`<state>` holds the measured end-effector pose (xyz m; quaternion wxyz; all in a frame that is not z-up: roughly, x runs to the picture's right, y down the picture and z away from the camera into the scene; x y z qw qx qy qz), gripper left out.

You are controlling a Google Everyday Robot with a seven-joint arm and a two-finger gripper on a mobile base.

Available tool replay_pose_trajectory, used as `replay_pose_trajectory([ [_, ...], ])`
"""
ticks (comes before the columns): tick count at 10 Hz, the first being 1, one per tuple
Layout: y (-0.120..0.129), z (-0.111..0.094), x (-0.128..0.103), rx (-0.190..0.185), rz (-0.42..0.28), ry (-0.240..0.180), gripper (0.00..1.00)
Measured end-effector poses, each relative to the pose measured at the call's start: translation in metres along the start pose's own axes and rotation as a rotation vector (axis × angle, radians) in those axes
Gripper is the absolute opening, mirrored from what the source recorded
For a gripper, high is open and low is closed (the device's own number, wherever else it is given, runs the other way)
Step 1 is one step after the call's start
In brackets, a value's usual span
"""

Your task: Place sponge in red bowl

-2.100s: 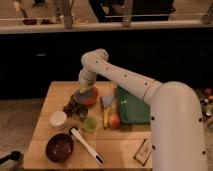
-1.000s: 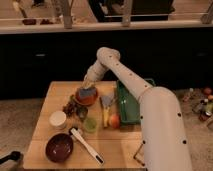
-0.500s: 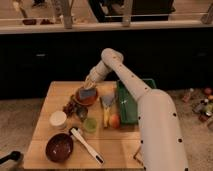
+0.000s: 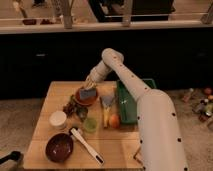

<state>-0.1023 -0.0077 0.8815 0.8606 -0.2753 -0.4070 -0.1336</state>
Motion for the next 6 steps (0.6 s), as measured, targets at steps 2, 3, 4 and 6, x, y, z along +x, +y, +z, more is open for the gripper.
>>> replay_pose_trajectory([
  [2, 0.001, -0.005, -0.001, 0.003, 0.001, 0.005, 0.80],
  [3, 0.000, -0.009, -0.002, 0.009, 0.000, 0.007, 0.80],
  [4, 0.000, -0.011, -0.001, 0.013, 0.002, 0.009, 0.80],
  [6, 0.002, -0.020, 0.003, 0.031, 0.009, 0.015, 0.80],
])
